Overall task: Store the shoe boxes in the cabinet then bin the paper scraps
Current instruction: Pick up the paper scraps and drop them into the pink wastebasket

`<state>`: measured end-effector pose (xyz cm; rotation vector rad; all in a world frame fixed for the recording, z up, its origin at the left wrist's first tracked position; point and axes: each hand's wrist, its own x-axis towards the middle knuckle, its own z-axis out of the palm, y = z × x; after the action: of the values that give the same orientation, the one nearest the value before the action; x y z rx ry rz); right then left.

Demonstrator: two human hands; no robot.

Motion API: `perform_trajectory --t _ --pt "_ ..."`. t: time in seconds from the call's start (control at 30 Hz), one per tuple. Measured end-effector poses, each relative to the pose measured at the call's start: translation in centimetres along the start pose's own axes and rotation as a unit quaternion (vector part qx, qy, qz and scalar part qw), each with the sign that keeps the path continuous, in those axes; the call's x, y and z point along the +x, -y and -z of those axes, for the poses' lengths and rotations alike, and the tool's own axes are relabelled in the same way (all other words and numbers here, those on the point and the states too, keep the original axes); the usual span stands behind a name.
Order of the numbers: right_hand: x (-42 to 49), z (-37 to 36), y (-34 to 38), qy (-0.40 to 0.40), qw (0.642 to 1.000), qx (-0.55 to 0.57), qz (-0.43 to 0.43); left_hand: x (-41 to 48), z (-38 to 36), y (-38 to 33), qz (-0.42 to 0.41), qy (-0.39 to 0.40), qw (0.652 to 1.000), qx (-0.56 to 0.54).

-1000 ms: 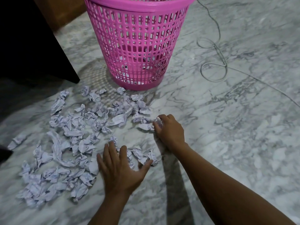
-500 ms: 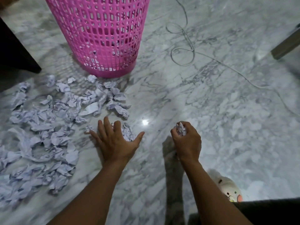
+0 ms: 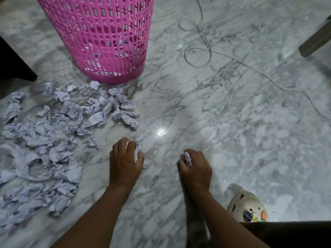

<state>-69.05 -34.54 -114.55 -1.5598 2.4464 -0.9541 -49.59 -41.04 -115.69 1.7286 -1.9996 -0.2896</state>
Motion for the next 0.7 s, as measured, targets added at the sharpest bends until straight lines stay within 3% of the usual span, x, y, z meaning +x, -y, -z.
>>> perform_trajectory --t 0.13,0.27,0.57,0.7 --pt "0.8 -1.2 2.2 0.073 0.992 0.099 0.038 -0.1 0.3 0.4 -0.045 0.0 0.999 -0.016" --pt "1.0 -3.3 4.8 0.151 0.977 0.076 0.128 0.2 1.0 1.2 -0.051 0.015 0.998 -0.029" --pt "1.0 -4.6 5.4 0.174 0.963 0.004 0.204 0.6 2.7 1.7 0.01 0.014 0.998 -0.062" --pt "1.6 -4.9 5.2 0.187 0.965 0.038 0.179 2.6 3.4 -0.2 0.107 -0.007 0.983 -0.149"
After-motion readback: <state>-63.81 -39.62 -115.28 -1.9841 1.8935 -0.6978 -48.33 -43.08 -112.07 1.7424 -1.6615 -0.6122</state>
